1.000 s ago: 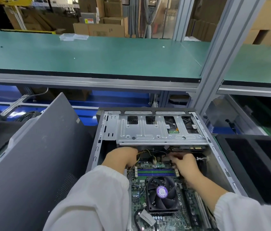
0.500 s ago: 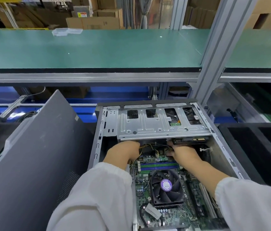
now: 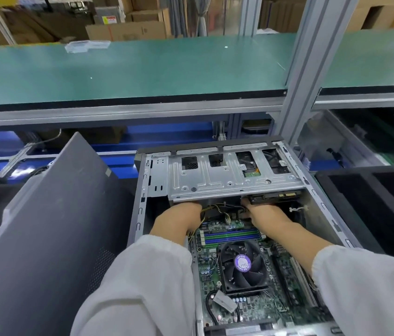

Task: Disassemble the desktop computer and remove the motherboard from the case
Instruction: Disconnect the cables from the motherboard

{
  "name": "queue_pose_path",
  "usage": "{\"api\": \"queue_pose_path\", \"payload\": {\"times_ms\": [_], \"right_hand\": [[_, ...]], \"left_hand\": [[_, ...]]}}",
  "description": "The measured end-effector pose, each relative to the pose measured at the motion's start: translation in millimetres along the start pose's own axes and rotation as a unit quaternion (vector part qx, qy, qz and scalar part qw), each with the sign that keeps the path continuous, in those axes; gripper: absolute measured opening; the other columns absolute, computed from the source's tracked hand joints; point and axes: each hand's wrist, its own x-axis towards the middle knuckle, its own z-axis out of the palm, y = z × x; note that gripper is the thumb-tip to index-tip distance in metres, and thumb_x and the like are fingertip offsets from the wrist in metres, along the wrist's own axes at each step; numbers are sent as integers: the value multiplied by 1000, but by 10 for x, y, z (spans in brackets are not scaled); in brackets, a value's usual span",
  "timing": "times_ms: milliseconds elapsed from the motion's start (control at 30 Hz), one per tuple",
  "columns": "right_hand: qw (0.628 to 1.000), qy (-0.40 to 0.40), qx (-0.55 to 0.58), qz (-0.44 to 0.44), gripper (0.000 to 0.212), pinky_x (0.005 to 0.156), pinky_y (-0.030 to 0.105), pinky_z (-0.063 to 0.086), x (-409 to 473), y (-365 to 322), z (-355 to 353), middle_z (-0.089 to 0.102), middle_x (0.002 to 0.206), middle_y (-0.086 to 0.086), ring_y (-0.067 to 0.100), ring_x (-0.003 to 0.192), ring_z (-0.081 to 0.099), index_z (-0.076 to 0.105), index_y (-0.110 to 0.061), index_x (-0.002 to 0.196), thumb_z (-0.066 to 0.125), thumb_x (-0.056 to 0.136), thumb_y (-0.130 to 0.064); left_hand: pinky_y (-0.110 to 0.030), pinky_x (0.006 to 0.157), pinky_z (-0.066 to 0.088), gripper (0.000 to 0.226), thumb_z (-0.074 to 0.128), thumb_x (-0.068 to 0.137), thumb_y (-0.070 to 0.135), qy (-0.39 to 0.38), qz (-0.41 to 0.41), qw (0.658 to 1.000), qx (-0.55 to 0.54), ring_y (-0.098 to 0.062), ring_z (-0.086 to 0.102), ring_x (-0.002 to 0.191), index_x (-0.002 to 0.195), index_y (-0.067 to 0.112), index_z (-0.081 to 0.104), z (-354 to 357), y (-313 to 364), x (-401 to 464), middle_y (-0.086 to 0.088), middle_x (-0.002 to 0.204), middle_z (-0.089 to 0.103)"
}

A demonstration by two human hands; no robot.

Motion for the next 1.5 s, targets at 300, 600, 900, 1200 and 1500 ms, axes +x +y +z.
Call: {"api": "queue_pose_path", "payload": {"times_ms": [300,600,900,1200,1500], "right_hand": [[998,15,46,37,39,48,28,32,-35,-46,33,65,98,9,25,77,55,42,-27,139,33,102,-18],[985,37,145,-90,42,94,32,46,94,-348,82,56,131,9,27,116,54,47,-21,136,50,96,-34],[968,57,159,-186,34,91,33,45,192,-683,75,54,132,-3,23,119,49,62,-33,121,63,87,-39],[953,127,105,-255,25,76,28,42,245,-881,89,60,115,15,32,105,55,64,-11,109,60,84,-15],[959,111,122,-232,24,77,33,49,241,-929,51,60,109,16,33,99,57,61,-9,106,63,83,-14]], "left_hand": [[-31,73,39,27,41,95,2,-11,-22,1000,-19,-23,45,81,118,2,55,-34,47,-18,-3,76,45],[-34,95,42,38,40,96,1,-28,-85,995,-36,-30,53,111,132,4,49,-87,75,-41,-16,132,52],[-34,96,40,38,34,97,3,-27,-73,996,-34,-29,48,123,133,4,47,-87,-19,-80,-15,138,49],[-33,87,41,38,35,97,4,-31,-70,996,-40,-29,50,118,133,6,48,-92,-17,-80,-15,136,50],[-32,80,42,35,37,96,3,-36,-72,996,-45,-26,50,95,126,5,54,-94,-26,-81,-14,128,55]]}}
